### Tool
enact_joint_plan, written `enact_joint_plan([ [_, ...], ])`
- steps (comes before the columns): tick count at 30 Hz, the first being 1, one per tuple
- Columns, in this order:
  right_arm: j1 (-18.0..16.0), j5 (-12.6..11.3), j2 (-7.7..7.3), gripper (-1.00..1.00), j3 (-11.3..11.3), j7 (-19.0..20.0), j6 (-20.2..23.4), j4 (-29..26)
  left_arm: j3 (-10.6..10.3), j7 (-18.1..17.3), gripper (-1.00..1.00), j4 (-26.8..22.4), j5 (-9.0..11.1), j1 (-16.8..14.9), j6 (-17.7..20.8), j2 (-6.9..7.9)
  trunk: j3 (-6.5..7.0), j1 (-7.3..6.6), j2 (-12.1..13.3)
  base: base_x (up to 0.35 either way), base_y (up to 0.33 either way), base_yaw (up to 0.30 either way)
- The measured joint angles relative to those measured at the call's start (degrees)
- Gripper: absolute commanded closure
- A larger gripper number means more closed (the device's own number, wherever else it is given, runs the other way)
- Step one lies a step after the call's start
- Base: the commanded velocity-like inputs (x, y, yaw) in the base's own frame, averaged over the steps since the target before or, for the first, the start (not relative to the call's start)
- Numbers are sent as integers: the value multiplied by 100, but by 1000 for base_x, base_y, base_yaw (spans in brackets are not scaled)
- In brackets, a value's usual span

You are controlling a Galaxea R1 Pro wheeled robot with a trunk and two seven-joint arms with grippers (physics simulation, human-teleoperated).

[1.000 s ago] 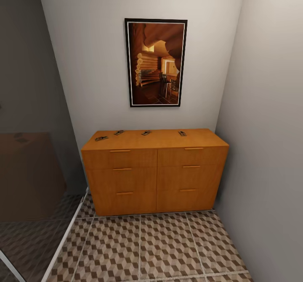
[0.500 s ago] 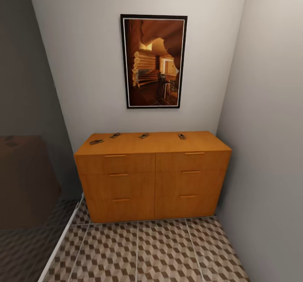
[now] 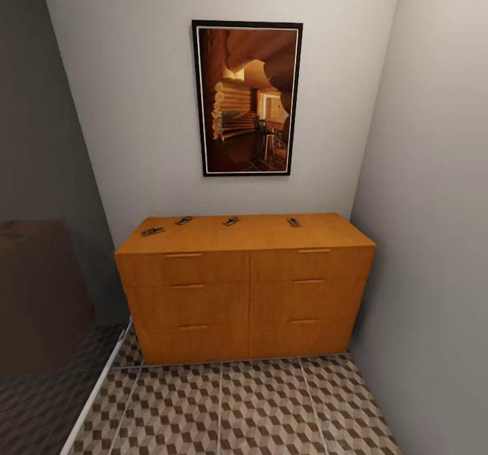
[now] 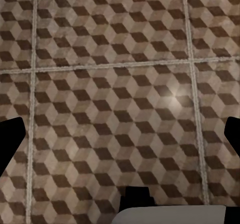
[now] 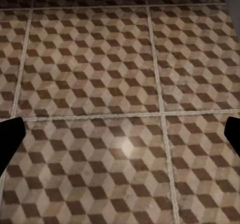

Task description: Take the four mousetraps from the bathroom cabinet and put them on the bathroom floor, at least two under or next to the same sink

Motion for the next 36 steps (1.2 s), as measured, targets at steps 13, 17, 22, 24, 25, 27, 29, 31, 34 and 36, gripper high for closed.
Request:
enact_joint_plan([
  [13,0,0,0,-100,0,0,-9,-4,0,1,-100,0,0,0,0,1,0,0,0,0,0,0],
  [17,0,0,0,-100,0,0,-9,-5,0,1,-100,0,0,0,1,0,0,0,0,0,0,0],
  [22,0,0,0,-100,0,0,-9,-6,0,2,-100,0,0,0,1,3,0,0,0,0,0,0],
  [24,0,0,0,-100,0,0,-9,-7,0,3,-100,0,0,0,1,3,0,0,0,0,0,0],
  [25,0,0,0,-100,0,0,-9,-8,0,3,-100,0,0,0,0,3,0,0,0,0,0,0],
  [27,0,0,0,-100,0,0,-9,-8,0,3,-100,0,0,0,1,1,0,0,0,0,0,0],
  [29,0,0,0,-100,0,0,-9,-6,0,1,-100,0,0,0,0,1,0,0,0,0,0,0],
  [31,0,0,0,-100,0,0,-9,-5,0,2,-100,0,0,0,1,0,0,0,0,0,0,0],
  [34,0,0,0,-100,0,0,-9,-6,0,3,-100,0,0,0,-2,1,0,0,0,0,0,0],
  [36,0,0,0,-100,0,0,-9,-6,0,2,-100,0,0,0,-1,0,0,0,0,0,0,0],
])
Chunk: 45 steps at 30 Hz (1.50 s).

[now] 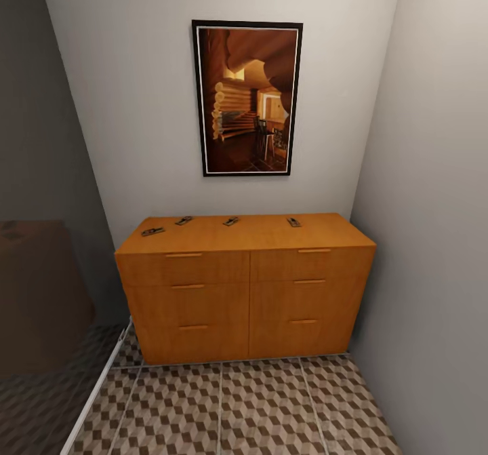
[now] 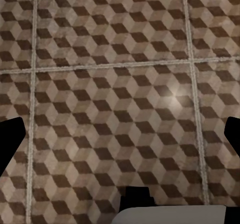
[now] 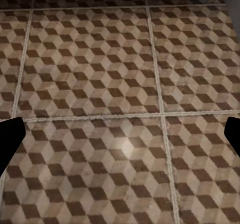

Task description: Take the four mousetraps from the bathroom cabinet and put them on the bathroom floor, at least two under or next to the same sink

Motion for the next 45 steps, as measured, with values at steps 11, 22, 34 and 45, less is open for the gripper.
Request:
enact_joint_plan([
  [11,0,0,0,-100,0,-1,2,2,0,1,-100,0,0,0,1,1,0,0,0,0,0,0],
  [22,0,0,0,-100,0,-2,6,5,-2,1,-100,0,0,0,-2,8,0,0,0,0,0,0],
  [34,0,0,-11,-100,1,21,9,5,-11,2,-100,3,0,0,0,0,0,0,0,0,0,0],
  [45,0,-3,-24,-100,-15,25,40,4,-11,-3,-100,122,2,0,-2,-6,0,0,0,0,0,0],
])
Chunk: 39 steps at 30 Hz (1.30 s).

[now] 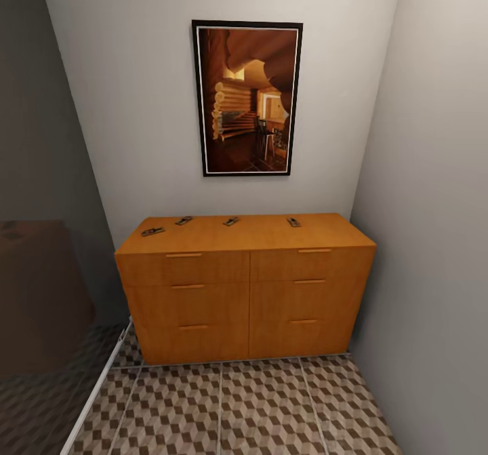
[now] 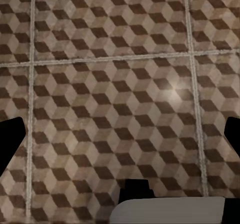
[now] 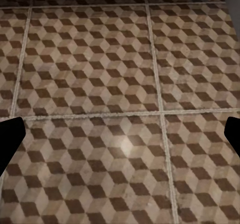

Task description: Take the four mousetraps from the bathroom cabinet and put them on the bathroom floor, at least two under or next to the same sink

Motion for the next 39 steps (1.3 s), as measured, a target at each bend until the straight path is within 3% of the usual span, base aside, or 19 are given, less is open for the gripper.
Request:
enact_joint_plan([
  [11,-1,3,-3,-100,-16,-49,91,-278,3,-1,-100,184,-6,0,-302,-4,0,0,0,0,0,0],
  [18,-1,4,-2,-100,-10,-56,905,-1052,3,0,-100,195,-9,0,-319,-4,0,0,0,0,0,0],
  [28,-1,66,-3,-100,-10,-119,1310,-1744,3,-3,-100,211,-9,0,-319,-4,0,0,0,0,0,0],
  [31,-1,159,-4,-100,-9,-155,1633,-2062,3,-3,-100,212,-9,0,-320,-4,0,0,0,0,0,0],
  [35,-2,254,-10,-100,-15,-179,2415,-2895,3,-3,-100,213,-9,0,-320,-4,1,0,0,0,0,0],
  [39,-2,268,-11,-100,-18,-184,2903,-3550,3,-3,-100,213,-10,0,-320,-4,1,0,0,0,0,0],
])
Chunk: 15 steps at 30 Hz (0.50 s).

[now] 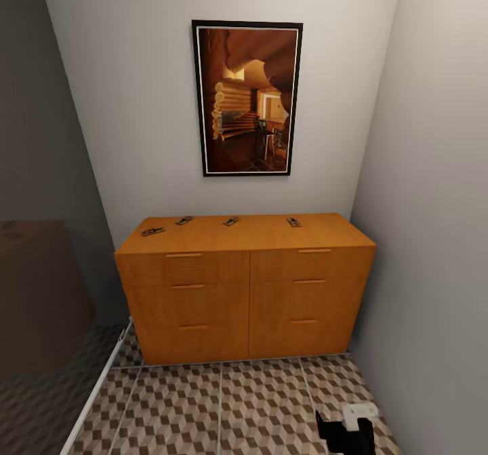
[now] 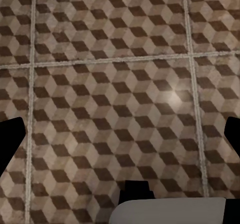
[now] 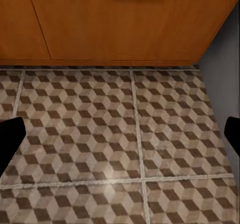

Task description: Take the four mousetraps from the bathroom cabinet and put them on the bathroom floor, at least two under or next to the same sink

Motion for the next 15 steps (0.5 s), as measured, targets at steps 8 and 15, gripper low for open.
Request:
enact_joint_plan([
  [8,1,6,6,-100,-1,-10,1247,-1508,0,0,-100,-1,0,0,0,0,0,0,0,0,0,0],
  [15,2,37,1,-100,-16,-41,2047,-2427,0,0,-100,0,2,0,0,0,0,0,0,0,0,0],
])
